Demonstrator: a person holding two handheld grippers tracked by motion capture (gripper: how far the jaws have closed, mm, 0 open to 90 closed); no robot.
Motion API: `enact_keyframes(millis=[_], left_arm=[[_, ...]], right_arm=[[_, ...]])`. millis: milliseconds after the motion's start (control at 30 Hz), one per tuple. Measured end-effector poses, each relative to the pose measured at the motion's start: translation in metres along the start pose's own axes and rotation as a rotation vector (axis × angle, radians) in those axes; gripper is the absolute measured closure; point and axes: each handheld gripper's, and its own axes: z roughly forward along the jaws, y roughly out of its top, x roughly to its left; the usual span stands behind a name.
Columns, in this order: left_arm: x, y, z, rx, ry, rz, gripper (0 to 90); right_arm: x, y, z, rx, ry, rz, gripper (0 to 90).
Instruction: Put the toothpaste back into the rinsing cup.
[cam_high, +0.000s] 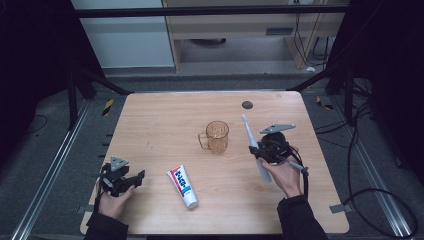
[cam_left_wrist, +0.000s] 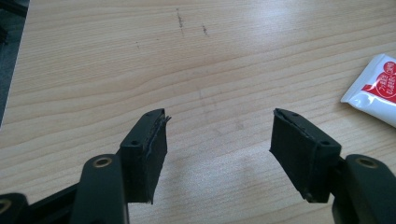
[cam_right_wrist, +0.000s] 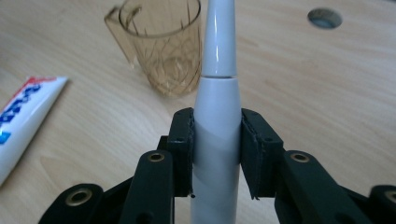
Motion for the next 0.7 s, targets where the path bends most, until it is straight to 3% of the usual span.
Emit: enact_keyframes(millis=[333, 700], left_arm=[[0.000, 0.000, 0.000, 0.000, 0.002, -0.002, 35.4], [0.000, 0.000, 0.000, -0.003, 0.002, -0.001, 35.4]], right_arm=[[0.000, 0.006, -0.012, -0.210, -0.042, 0.054, 67.2], [0.003, 0.013, -0.019, -0.398, -0.090, 0.132, 67.2]])
